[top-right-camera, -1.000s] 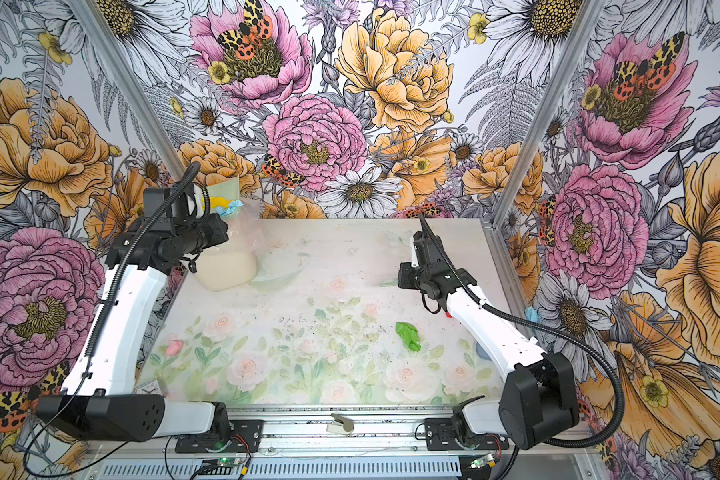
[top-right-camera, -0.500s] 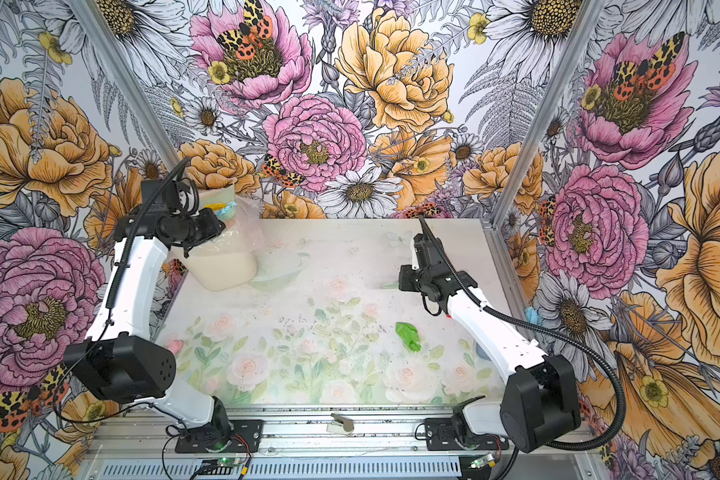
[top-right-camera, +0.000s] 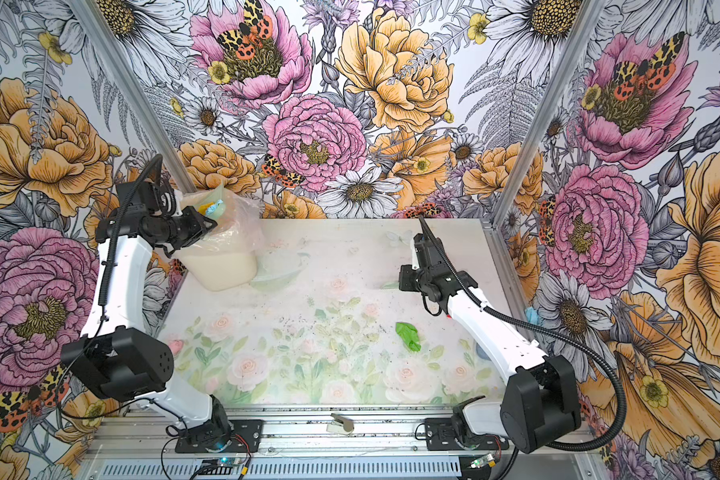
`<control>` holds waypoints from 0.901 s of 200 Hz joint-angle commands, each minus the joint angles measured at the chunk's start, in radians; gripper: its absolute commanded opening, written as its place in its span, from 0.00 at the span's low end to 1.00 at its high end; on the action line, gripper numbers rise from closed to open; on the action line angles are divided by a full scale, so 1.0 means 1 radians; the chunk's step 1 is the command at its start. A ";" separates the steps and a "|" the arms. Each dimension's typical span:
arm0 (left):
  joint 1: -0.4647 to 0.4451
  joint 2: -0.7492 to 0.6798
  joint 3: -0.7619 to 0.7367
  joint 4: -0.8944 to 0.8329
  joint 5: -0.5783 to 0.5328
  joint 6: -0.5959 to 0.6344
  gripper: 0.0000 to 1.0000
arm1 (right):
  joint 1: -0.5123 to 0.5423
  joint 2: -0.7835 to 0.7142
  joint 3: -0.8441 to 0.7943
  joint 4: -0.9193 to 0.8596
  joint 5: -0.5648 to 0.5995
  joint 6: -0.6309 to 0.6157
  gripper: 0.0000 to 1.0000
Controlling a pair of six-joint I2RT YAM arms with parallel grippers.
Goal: Sweep away the paper scraps from the table
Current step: 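Tilt the dustpan over the white bin with the left gripper to dump the scraps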
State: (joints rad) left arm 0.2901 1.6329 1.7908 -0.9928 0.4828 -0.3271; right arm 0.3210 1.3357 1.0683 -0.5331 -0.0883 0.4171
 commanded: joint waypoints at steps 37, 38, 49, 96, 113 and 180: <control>0.047 0.000 -0.005 0.061 0.200 -0.067 0.00 | -0.009 -0.008 0.014 0.025 -0.014 -0.015 0.00; 0.048 -0.001 -0.007 0.063 0.204 -0.070 0.00 | -0.009 -0.007 0.014 0.025 -0.014 -0.014 0.00; 0.059 -0.006 -0.033 0.102 0.248 -0.100 0.00 | -0.009 -0.006 0.015 0.025 -0.016 -0.014 0.00; 0.094 -0.030 -0.121 0.233 0.362 -0.210 0.00 | -0.008 -0.005 0.015 0.025 -0.020 -0.016 0.00; 0.109 -0.035 -0.149 0.289 0.399 -0.259 0.00 | -0.008 -0.007 0.012 0.025 -0.021 -0.016 0.00; 0.130 -0.048 -0.180 0.388 0.462 -0.360 0.00 | -0.010 -0.015 0.005 0.026 -0.021 -0.018 0.00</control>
State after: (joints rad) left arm 0.4103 1.6291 1.6207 -0.6872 0.8856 -0.6350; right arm 0.3191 1.3361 1.0683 -0.5331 -0.1032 0.4171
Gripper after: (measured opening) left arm 0.222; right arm 0.196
